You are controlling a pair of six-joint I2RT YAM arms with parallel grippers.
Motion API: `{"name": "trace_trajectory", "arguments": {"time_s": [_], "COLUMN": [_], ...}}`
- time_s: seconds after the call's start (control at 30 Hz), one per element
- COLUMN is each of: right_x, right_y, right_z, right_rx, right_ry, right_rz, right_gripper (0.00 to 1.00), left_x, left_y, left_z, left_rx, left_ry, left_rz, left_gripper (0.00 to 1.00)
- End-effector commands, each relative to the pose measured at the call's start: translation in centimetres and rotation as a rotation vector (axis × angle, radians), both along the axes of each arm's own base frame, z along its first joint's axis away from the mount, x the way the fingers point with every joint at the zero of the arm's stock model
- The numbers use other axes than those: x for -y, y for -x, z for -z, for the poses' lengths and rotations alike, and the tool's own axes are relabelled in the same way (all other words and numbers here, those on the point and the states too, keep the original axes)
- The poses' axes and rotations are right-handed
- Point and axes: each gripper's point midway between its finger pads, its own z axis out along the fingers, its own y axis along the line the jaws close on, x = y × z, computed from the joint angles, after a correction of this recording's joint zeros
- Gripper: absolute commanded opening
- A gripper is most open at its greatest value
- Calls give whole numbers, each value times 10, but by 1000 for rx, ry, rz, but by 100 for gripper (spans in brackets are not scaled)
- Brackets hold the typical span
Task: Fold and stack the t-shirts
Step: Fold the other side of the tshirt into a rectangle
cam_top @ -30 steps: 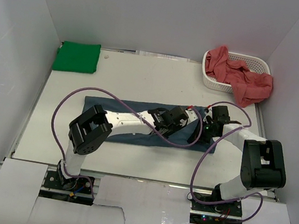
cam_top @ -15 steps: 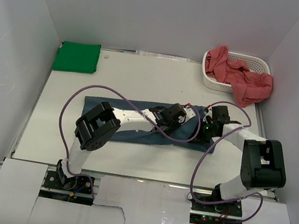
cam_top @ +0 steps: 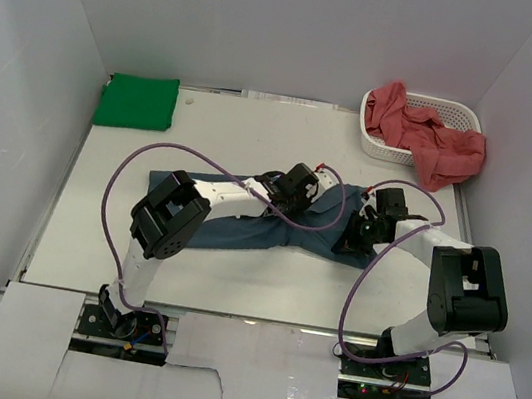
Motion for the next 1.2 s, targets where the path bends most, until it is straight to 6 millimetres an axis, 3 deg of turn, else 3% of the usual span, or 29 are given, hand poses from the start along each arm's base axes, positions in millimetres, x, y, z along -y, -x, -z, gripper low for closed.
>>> {"name": "trace_trajectory", "arguments": {"time_s": [0.0,0.2,0.37,0.6,0.83,1.0,1.17], "right_x": [3,18,40,58,83,96,102], "right_y": [3,7,21,36,50,52,44], "right_z": [7,15,28,34,36,32,19], "right_rx": [-23,-49,-140,-202,-246,-262,-222], "right_ry": [27,115,243,342,475,555,582], "right_rz": [-14,-3,35,64,86,129,143], "right_gripper": [8,9,12,13,22,23,28], "left_x": [4,-1,3,11,5,7,-4], "left_y": [-7,-1,-1,8,13,4,-14], "left_z": [-35,-46,-61,-91,-79,-70,-100], "left_rx": [42,44,41,29,4,5,18], "left_ry": [44,51,64,135,110,104,199], "left_rz": [9,22,41,64,65,36,-47], "left_gripper": [35,36,36,37,37,37,40]}}
